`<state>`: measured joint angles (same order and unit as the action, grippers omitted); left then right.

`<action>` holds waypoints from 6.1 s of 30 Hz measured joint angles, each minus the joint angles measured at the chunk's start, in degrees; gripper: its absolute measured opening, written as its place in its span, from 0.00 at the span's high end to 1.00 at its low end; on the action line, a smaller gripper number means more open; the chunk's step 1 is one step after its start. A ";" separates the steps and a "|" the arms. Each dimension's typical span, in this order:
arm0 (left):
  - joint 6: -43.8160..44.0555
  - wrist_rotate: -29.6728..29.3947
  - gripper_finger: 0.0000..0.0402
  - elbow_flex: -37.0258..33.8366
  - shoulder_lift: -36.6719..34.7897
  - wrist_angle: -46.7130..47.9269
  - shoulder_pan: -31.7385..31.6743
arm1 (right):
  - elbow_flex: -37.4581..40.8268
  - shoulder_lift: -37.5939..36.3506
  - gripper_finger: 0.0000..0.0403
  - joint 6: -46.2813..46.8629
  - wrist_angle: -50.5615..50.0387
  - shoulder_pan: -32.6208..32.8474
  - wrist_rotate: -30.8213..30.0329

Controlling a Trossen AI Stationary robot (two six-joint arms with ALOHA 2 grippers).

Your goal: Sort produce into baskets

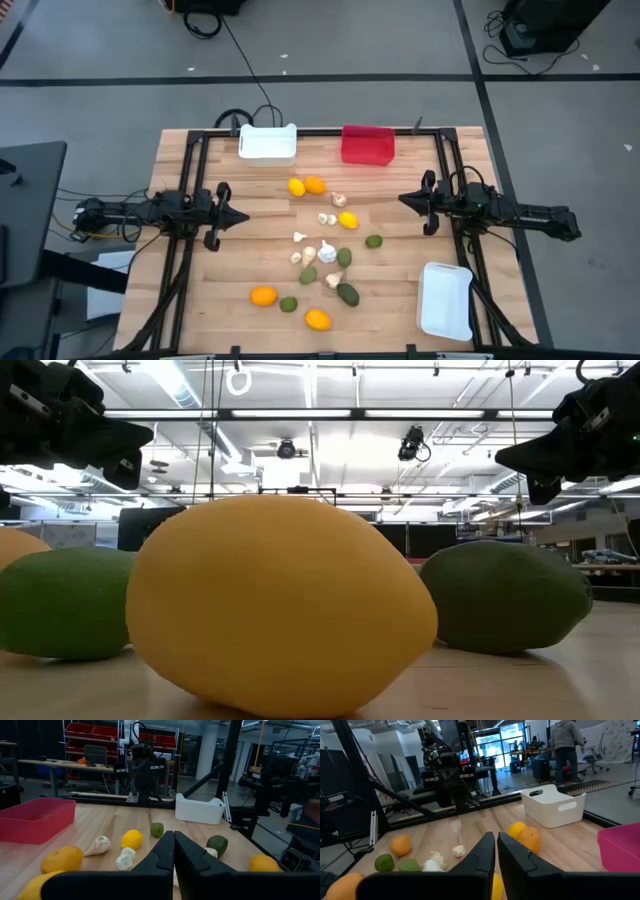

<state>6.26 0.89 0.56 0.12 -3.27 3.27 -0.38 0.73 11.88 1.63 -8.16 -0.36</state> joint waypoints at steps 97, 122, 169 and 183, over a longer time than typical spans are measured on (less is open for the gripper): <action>8.04 -29.59 0.96 -0.02 42.66 -34.91 0.00 | -44.94 85.62 0.65 2.89 -27.32 19.32 -5.01; -2.50 -15.28 0.86 12.13 58.68 -33.42 0.17 | -65.33 76.89 0.60 60.52 -77.44 42.33 12.64; 7.82 -4.04 0.63 15.13 62.23 -25.37 2.49 | -62.86 101.59 0.43 44.60 -29.31 24.35 -8.65; 2.80 -9.36 0.63 15.13 62.23 -24.81 2.80 | -62.94 103.78 0.43 46.42 -25.09 24.26 -5.18</action>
<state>9.07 -8.47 15.68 62.35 -28.08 6.07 -63.32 104.52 58.30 -23.47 16.10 -5.54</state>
